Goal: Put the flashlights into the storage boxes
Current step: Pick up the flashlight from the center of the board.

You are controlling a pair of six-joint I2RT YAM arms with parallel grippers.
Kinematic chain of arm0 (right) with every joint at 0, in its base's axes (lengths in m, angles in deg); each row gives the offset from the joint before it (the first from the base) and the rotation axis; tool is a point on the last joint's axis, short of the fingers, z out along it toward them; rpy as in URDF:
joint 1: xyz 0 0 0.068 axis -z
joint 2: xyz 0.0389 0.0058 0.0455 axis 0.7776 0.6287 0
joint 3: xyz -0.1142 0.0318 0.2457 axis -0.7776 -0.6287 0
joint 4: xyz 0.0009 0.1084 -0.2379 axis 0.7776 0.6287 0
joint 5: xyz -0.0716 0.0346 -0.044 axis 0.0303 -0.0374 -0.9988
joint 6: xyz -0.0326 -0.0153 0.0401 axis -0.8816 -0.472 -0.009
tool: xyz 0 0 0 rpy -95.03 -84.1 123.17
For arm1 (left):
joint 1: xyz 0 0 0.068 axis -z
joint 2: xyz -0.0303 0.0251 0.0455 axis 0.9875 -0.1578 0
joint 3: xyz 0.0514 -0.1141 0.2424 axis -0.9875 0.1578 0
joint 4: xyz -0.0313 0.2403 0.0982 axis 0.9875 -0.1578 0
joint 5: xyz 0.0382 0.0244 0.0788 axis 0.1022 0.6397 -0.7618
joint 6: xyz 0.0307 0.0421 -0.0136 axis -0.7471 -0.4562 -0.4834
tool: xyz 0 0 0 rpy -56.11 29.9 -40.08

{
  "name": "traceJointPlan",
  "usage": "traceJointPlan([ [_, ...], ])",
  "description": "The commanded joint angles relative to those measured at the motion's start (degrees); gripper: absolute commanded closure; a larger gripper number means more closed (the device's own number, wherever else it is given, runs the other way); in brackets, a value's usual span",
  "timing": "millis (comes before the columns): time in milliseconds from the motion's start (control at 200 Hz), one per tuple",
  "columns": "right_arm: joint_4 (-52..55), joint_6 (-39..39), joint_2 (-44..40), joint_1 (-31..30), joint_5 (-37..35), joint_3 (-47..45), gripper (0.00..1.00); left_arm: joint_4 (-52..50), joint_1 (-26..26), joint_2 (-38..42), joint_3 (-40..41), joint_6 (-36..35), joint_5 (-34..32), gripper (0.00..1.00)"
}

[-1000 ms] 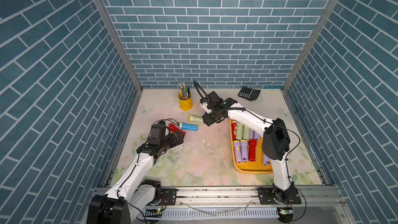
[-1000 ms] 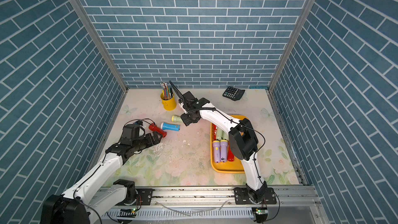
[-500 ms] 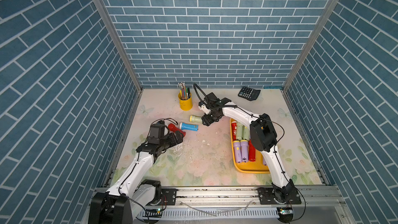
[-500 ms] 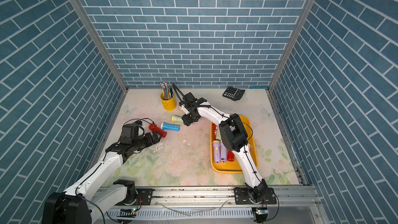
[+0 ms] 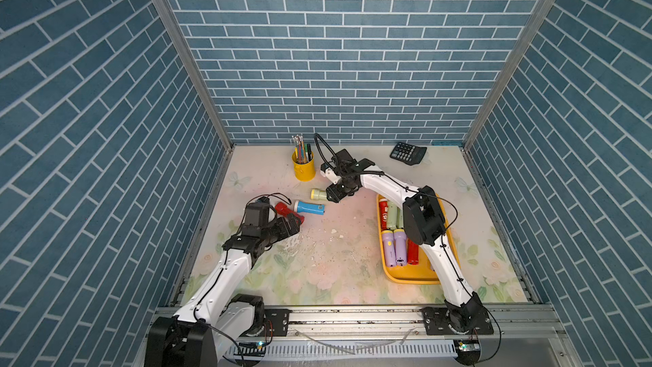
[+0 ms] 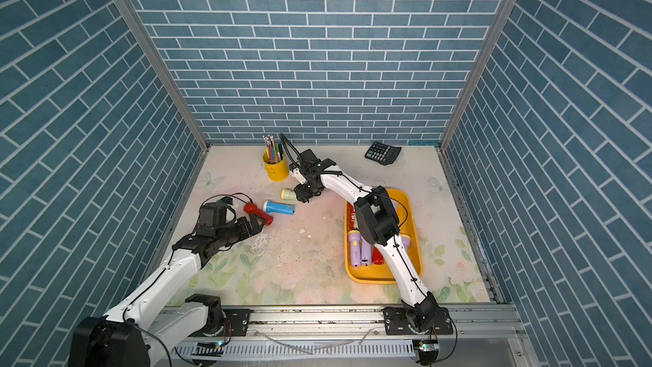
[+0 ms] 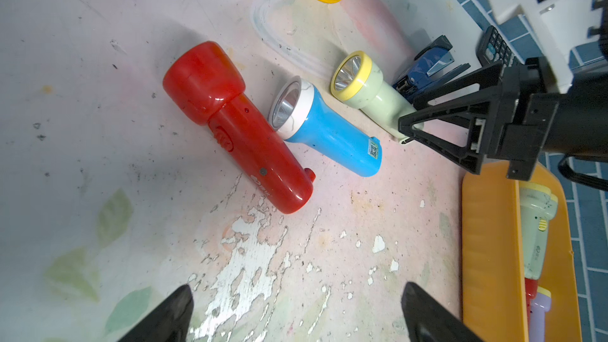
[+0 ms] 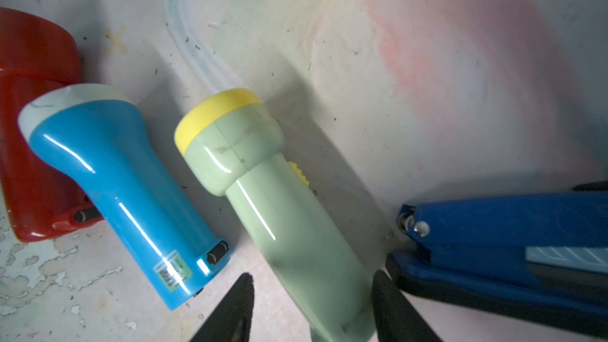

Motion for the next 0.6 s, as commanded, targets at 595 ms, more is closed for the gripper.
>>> traceJointPlan([
  [595,5.1,-5.0,6.1,0.0,2.5,7.4,0.50,-0.4,-0.5,-0.1,0.2,-0.8,0.2,0.01],
])
